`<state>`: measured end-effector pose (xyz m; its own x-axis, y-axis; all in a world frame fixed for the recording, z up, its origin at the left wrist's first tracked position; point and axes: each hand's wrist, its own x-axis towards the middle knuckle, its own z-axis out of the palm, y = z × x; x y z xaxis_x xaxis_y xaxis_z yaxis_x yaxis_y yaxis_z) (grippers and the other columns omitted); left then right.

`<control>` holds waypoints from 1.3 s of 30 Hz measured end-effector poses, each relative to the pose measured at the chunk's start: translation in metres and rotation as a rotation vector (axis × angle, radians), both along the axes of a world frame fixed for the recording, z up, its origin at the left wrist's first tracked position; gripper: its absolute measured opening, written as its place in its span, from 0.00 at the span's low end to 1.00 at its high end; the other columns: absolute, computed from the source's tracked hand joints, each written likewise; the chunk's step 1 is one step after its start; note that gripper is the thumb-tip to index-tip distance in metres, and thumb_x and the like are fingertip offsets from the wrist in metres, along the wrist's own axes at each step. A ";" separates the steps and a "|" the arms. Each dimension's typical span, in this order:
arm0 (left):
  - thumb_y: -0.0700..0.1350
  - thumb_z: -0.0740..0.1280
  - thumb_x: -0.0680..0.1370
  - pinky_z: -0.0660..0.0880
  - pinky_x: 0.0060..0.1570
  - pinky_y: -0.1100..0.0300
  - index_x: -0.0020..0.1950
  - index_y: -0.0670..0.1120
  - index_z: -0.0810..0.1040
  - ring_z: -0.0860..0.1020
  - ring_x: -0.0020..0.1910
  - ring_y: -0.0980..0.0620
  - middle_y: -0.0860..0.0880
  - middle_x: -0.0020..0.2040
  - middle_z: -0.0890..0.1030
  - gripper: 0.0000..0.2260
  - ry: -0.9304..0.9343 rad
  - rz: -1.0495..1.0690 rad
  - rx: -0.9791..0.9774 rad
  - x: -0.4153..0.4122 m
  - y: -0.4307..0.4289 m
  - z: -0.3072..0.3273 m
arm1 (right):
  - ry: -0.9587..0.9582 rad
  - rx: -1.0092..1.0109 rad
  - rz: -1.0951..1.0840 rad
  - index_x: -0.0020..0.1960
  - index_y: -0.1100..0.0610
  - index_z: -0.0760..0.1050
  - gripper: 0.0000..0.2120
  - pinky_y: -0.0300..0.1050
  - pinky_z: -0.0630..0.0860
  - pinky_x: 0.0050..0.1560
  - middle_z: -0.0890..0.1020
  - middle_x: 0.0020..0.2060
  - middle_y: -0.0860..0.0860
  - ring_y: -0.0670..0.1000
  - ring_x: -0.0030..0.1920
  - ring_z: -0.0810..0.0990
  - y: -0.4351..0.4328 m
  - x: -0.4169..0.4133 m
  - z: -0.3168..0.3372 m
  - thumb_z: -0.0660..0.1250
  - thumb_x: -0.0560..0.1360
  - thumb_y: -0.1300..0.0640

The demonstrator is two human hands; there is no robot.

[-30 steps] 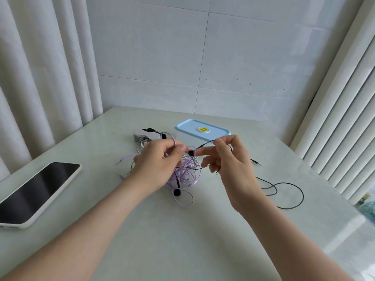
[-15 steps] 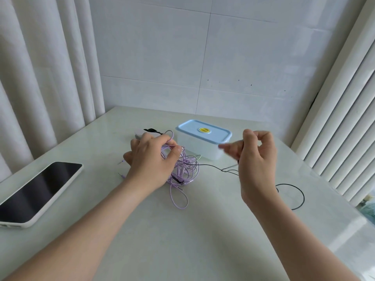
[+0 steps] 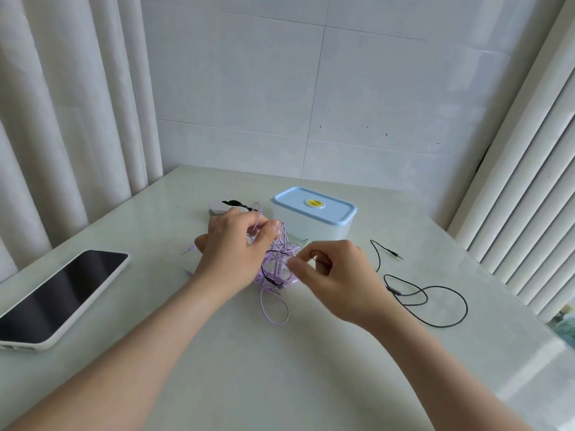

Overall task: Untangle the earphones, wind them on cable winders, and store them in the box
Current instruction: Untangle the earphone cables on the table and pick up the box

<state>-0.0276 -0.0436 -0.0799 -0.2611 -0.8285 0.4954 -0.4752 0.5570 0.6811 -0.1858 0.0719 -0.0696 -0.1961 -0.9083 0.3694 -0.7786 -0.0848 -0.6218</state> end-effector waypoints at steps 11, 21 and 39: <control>0.70 0.62 0.78 0.67 0.54 0.49 0.32 0.47 0.65 0.71 0.38 0.48 0.54 0.27 0.68 0.29 -0.032 0.039 -0.040 0.001 -0.002 0.001 | -0.809 -0.391 -0.133 0.48 0.49 0.87 0.12 0.45 0.64 0.33 0.66 0.29 0.43 0.52 0.31 0.59 0.001 -0.003 0.018 0.66 0.84 0.48; 0.52 0.78 0.70 0.56 0.45 0.52 0.46 0.55 0.74 0.73 0.51 0.51 0.60 0.39 0.78 0.14 -0.100 0.137 -0.141 0.007 -0.003 -0.005 | -0.972 -0.552 -0.443 0.56 0.50 0.76 0.11 0.40 0.64 0.25 0.89 0.47 0.48 0.49 0.23 0.66 0.003 -0.012 0.021 0.56 0.88 0.49; 0.57 0.61 0.78 0.60 0.65 0.49 0.62 0.56 0.76 0.70 0.70 0.53 0.58 0.66 0.75 0.14 -0.157 -0.218 -0.371 -0.005 0.026 -0.001 | -0.661 -0.595 -0.308 0.53 0.54 0.69 0.12 0.45 0.69 0.28 0.81 0.26 0.57 0.54 0.25 0.69 0.008 -0.002 0.032 0.50 0.89 0.53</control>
